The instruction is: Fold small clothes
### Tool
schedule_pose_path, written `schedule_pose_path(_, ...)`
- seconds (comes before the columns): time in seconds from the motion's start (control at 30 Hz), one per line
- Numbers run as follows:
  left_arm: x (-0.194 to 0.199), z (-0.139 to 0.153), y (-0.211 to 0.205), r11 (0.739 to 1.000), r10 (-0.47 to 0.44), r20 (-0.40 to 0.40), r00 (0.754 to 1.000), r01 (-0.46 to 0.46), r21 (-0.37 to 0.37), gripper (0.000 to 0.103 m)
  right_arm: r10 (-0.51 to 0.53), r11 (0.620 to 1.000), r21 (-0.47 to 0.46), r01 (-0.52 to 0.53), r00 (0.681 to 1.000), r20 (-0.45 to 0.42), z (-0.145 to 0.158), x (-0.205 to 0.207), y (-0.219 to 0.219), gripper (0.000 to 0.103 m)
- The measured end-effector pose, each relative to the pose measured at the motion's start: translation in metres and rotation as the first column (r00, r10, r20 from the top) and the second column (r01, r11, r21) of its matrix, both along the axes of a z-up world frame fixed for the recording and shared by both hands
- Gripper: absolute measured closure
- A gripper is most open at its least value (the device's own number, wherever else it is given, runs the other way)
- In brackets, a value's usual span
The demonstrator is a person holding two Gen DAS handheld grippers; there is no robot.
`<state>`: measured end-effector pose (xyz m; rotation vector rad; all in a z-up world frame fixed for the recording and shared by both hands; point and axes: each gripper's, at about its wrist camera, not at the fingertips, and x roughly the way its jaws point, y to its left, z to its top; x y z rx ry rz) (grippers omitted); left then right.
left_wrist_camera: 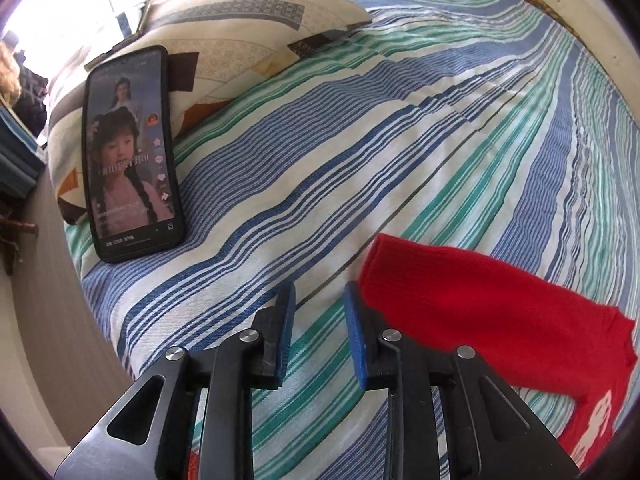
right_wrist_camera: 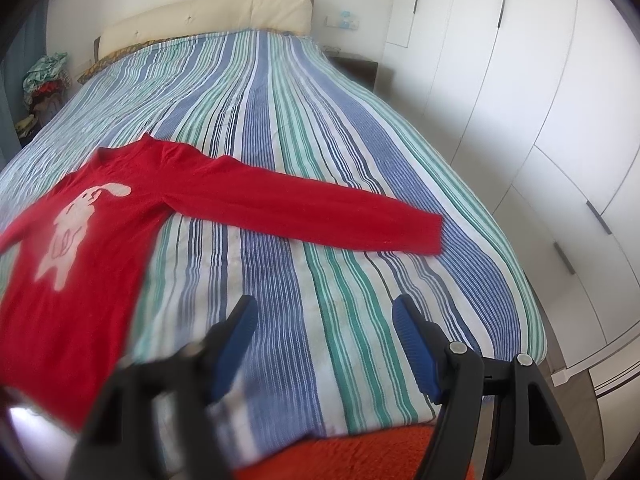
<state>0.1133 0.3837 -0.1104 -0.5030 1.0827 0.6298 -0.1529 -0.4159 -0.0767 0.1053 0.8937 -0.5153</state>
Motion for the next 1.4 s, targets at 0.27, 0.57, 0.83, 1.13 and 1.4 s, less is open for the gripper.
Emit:
schedule_pose_path(0.27, 0.04, 0.011, -0.054, 0.967, -0.25, 0.117, 0.961, 0.253, -0.011, 0.03, 0.001, 1.0, 0.0, -0.001, 1.0, -0.009, -0.001, 0.002, 0.001, 0.034)
schedule_pose_path(0.57, 0.043, -0.045, -0.013, 0.993, -0.116, 0.002, 0.993, 0.116, -0.037, 0.026, 0.005, 1.0, -0.013, -0.006, 1.0, -0.022, -0.002, 0.002, 0.002, 0.033)
schedule_pose_path(0.83, 0.016, -0.009, -0.017, 0.989, -0.141, 0.079, 0.987, 0.144, -0.032, 0.028, 0.006, 1.0, -0.008, -0.006, 1.0, -0.011, -0.001, 0.003, 0.001, 0.033)
schedule_pose_path(1.13, 0.012, 0.027, -0.101, 0.928, -0.366, 0.162, 0.916, 0.372, -0.011, 0.024, 0.006, 1.0, -0.014, -0.006, 1.0, -0.016, -0.001, 0.002, 0.004, 0.034)
schedule_pose_path(1.4, -0.003, 0.032, -0.175, 0.849, -0.523, 0.164, 0.837, 0.528, 0.01, 0.02, 0.003, 1.0, -0.013, -0.003, 1.0, -0.007, 0.0, 0.002, 0.003, 0.034)
